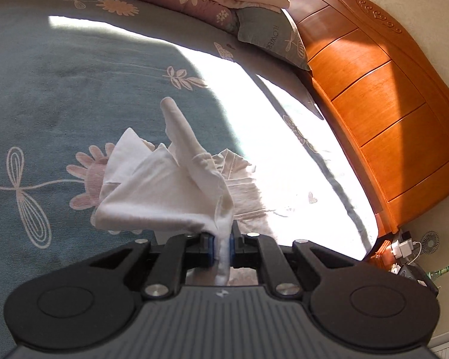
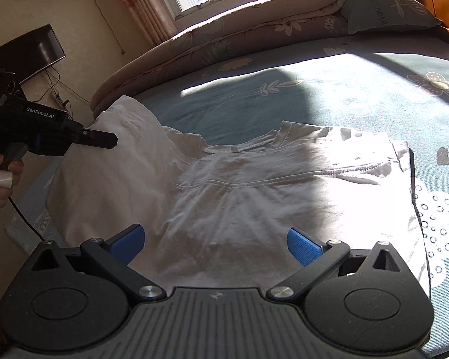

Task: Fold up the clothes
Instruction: 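Lift the gripped shirt end with the left gripper and fold it over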

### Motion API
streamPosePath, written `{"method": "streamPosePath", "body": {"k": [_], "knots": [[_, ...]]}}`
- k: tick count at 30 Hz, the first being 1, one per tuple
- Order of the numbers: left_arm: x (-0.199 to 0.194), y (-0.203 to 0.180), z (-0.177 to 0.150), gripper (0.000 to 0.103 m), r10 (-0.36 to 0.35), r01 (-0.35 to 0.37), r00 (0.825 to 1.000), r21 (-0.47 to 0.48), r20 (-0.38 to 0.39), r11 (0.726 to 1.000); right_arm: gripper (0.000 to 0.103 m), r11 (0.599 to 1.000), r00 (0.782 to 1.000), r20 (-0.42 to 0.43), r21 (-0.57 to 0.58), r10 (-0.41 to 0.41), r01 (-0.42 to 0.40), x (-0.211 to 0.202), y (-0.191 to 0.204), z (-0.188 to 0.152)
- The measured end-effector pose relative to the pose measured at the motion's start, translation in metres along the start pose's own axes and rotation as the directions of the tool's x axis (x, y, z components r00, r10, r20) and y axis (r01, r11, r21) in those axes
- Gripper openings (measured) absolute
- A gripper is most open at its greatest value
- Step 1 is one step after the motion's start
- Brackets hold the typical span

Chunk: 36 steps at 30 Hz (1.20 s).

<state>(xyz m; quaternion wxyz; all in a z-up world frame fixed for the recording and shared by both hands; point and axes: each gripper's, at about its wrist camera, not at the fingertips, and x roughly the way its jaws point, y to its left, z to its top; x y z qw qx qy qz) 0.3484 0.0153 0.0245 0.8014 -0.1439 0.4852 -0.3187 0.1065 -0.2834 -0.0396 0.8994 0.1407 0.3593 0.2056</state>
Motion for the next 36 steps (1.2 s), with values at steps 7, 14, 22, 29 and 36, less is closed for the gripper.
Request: {"method": "streamPosePath", "body": {"k": [7,14,22,29,36], "knots": [[0.027,-0.049,0.008,0.008,-0.079,0.08,0.996,0.034,-0.032,0.996,0.103,1.0,1.0,-0.005,0.001,-0.019,0.019,-0.025,-0.012,-0.014],[0.062,-0.092,0.01,0.008,-0.136,0.141,0.988,0.058,-0.076,0.988,0.103,0.999,0.999,0.007,0.018,-0.05,0.049,-0.048,-0.024,-0.028],[0.11,-0.127,0.004,0.008,-0.162,0.172,0.976,0.061,-0.143,0.983,0.103,0.994,0.994,0.036,0.042,-0.102,0.1,-0.077,-0.035,-0.036],[0.157,-0.14,-0.009,0.008,-0.126,0.142,0.967,0.061,-0.22,0.988,0.103,0.988,0.989,0.049,0.07,-0.138,0.135,-0.091,-0.043,-0.042],[0.193,-0.142,-0.022,0.008,-0.095,0.109,0.957,0.038,-0.273,0.993,0.103,0.983,0.985,0.056,0.094,-0.162,0.157,-0.099,-0.049,-0.043]]}}
